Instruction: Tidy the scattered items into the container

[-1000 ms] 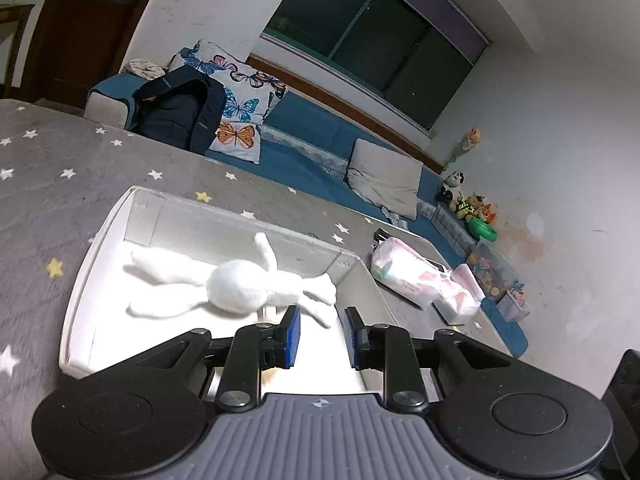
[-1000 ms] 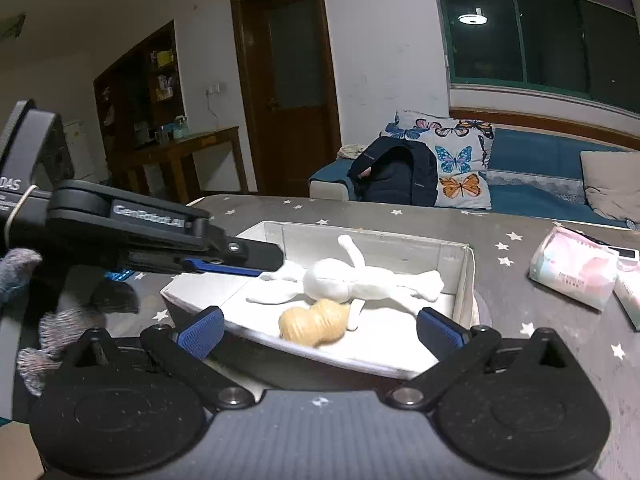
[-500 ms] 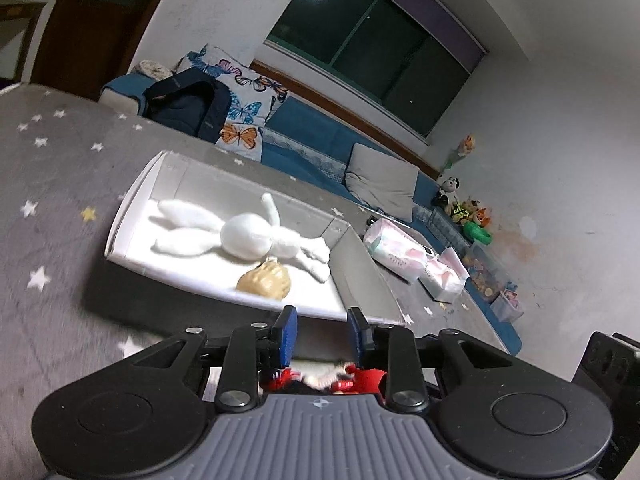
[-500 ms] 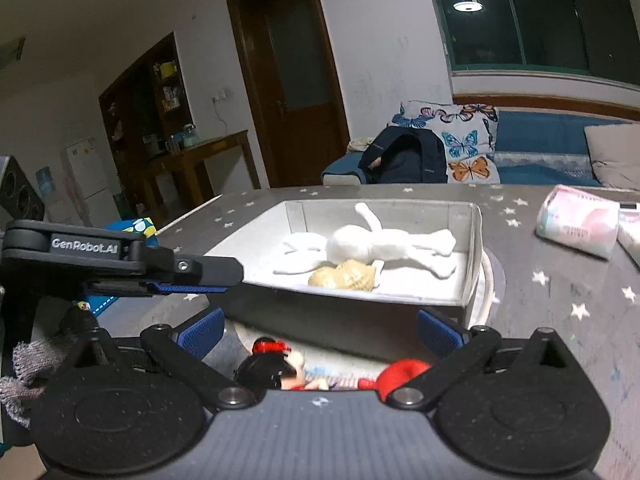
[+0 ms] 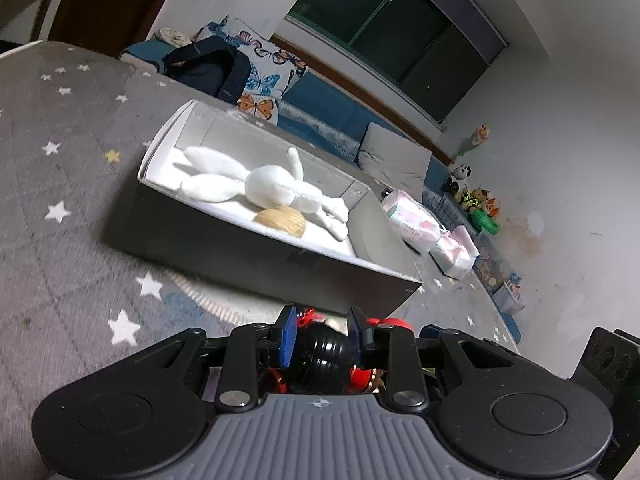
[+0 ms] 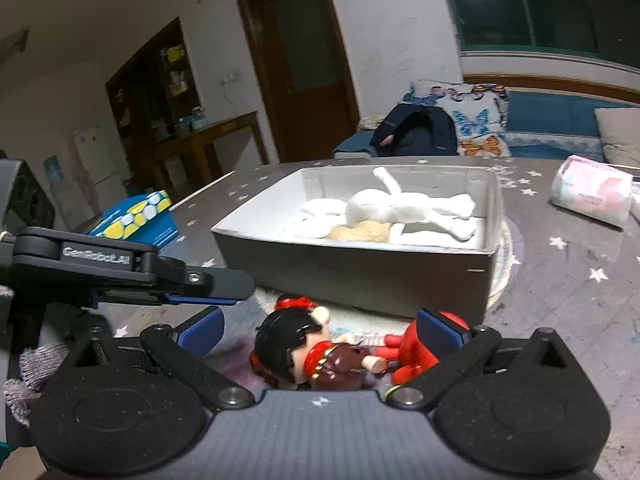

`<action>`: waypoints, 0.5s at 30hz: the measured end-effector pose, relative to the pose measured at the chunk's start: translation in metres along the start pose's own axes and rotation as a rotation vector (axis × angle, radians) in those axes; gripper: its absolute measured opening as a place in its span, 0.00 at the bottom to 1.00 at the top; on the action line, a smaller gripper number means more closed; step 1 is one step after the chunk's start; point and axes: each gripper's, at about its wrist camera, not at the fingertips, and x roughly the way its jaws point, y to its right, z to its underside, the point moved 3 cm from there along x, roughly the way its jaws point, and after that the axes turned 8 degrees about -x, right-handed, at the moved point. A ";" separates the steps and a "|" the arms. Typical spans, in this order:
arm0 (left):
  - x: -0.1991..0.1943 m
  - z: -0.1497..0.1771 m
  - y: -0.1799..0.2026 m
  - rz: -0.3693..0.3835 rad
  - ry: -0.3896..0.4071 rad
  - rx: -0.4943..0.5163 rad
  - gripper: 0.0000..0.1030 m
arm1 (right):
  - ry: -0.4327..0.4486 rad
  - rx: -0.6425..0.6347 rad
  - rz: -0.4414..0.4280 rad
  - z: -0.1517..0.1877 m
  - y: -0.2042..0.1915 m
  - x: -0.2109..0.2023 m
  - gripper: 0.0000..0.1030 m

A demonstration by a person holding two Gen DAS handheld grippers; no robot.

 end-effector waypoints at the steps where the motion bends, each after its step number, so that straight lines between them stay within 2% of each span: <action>1: 0.001 0.000 -0.001 -0.004 -0.004 -0.001 0.29 | -0.007 -0.006 -0.007 0.001 -0.001 0.001 1.00; 7: 0.002 0.002 -0.003 -0.029 -0.004 0.005 0.30 | -0.012 -0.009 -0.020 0.004 -0.003 0.004 1.00; 15: 0.002 0.003 -0.004 -0.024 -0.007 0.004 0.29 | -0.010 0.009 -0.009 0.008 0.003 -0.002 1.00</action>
